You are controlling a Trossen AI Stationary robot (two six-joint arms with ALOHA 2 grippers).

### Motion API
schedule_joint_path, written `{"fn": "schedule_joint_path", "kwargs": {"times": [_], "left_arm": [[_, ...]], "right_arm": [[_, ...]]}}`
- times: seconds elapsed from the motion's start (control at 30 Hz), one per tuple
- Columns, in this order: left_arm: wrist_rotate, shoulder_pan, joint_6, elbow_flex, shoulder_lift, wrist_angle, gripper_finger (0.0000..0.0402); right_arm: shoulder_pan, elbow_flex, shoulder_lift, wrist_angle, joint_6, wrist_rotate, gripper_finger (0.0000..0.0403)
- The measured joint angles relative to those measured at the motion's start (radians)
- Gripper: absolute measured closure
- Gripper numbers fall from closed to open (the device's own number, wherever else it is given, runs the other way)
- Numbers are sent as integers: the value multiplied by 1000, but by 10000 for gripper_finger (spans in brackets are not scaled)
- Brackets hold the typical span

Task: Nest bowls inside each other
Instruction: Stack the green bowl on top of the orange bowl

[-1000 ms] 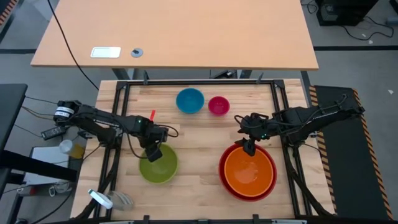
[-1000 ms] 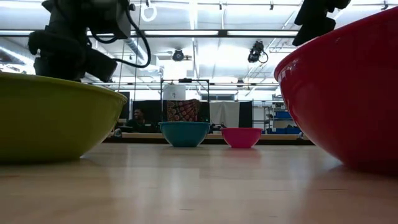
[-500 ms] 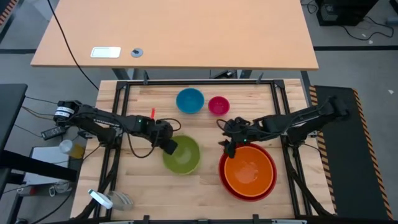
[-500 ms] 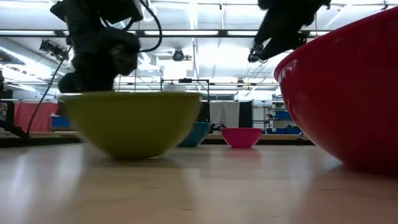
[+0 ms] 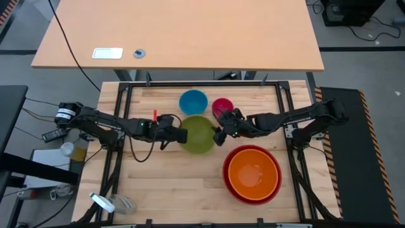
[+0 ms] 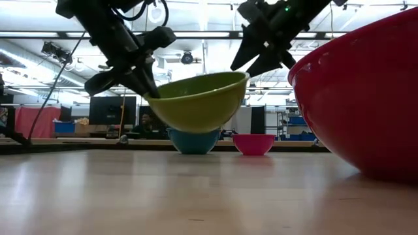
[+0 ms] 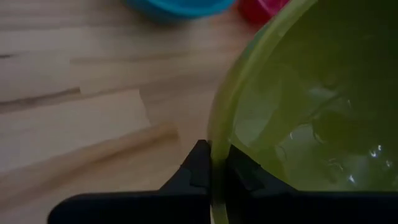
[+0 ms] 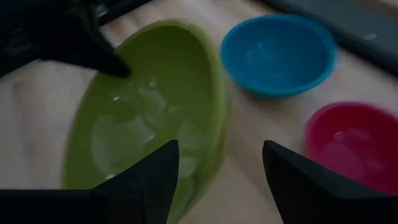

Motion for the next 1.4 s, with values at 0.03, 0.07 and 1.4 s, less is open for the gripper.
{"fn": "schedule_joint_path", "kwargs": {"times": [0.03, 0.07, 1.4], "left_arm": [[-16, 0, -10, 0, 0, 3, 387], [-33, 0, -21, 0, 0, 10, 387], [-177, 88, 180, 0, 0, 473, 232]], "right_arm": [[-7, 0, 0, 3, -9, 23, 165], [-14, 0, 0, 8, -29, 37, 165], [-67, 1, -2, 193, -319, 348, 335]]}}
